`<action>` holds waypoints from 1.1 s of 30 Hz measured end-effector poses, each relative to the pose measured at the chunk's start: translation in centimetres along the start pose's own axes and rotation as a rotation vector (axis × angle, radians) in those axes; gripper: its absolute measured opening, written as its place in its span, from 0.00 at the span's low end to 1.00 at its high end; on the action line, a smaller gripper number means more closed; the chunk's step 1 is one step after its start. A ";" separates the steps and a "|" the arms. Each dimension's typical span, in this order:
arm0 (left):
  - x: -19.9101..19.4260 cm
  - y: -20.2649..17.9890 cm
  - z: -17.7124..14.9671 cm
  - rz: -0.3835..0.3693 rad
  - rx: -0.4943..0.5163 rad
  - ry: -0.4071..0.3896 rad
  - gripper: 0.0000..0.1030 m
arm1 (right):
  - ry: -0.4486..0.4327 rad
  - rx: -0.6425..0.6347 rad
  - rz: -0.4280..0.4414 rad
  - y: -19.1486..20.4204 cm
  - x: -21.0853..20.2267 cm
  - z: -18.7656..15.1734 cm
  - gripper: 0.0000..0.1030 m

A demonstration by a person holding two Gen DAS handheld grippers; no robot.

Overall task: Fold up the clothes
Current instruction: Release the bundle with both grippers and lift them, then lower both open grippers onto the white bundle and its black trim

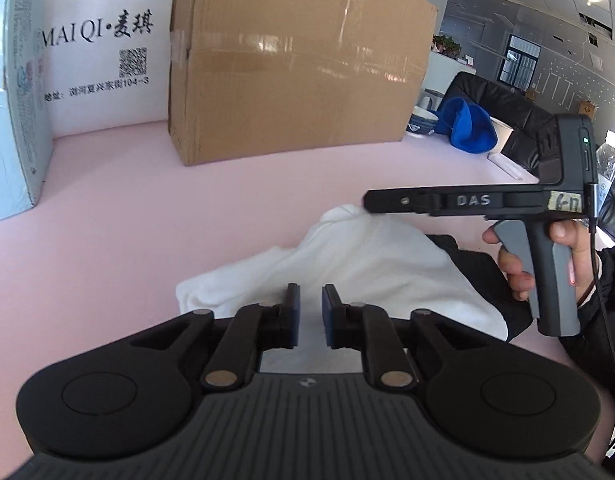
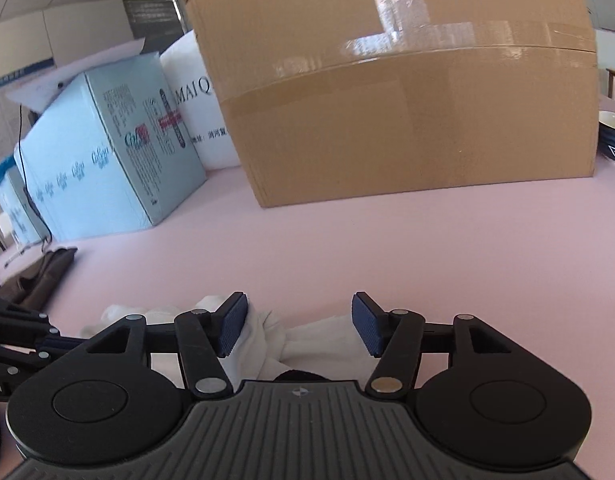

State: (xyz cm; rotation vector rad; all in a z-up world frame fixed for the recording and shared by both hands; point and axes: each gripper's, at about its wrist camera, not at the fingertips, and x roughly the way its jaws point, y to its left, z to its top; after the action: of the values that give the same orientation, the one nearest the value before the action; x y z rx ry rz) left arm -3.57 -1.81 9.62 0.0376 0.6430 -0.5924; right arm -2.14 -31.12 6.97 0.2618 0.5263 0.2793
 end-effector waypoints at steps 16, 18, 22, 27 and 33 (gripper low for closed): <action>0.0 5.8 -3.2 -0.020 -0.335 0.210 0.87 | 0.016 0.192 0.066 -3.7 -11.5 -6.4 0.90; 0.2 5.5 -3.4 -0.011 -0.324 0.217 0.88 | 0.059 0.219 0.087 -4.0 -11.0 -6.7 0.90; 0.6 5.2 -3.3 -0.012 -0.315 0.217 0.89 | 0.100 0.250 0.118 -4.2 -10.3 -7.1 0.90; 1.7 5.0 -2.7 -0.067 -0.321 0.235 0.89 | 0.098 0.330 0.175 -5.0 -9.5 -7.0 0.88; 2.6 4.6 -2.3 -0.104 -0.316 0.231 0.71 | 0.118 0.308 0.176 -4.5 -8.1 -6.6 0.63</action>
State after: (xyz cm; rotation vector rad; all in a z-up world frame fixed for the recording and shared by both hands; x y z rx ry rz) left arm -0.72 1.15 5.60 -0.2273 0.9615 -0.5848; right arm -11.44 -36.85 3.74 0.5955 0.6644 0.3864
